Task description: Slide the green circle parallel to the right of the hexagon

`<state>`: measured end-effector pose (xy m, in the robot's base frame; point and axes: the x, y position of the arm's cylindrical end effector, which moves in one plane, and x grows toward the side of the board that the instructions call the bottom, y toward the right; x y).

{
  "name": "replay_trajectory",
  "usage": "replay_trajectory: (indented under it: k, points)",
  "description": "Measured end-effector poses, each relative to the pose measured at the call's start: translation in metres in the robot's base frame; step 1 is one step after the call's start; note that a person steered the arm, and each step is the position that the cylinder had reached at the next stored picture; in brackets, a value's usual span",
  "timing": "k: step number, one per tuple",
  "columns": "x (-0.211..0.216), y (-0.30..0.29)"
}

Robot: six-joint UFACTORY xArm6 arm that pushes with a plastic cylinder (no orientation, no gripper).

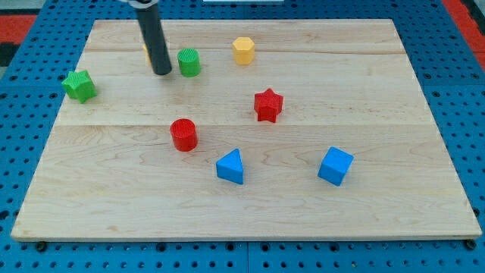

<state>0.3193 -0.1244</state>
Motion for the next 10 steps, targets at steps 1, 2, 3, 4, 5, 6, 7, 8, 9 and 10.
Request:
replay_trajectory:
  k: [1,2,3,4,5,6,7,8,9,10]
  points:
    - [-0.029,0.012]
    - [-0.051,0.006]
    - [-0.064,0.033]
    - [-0.036,0.035]
    - [-0.014,0.038]
    - [0.001,0.009]
    - [0.012,0.018]
    - [0.015,0.064]
    - [0.02,0.068]
    - [0.044,0.054]
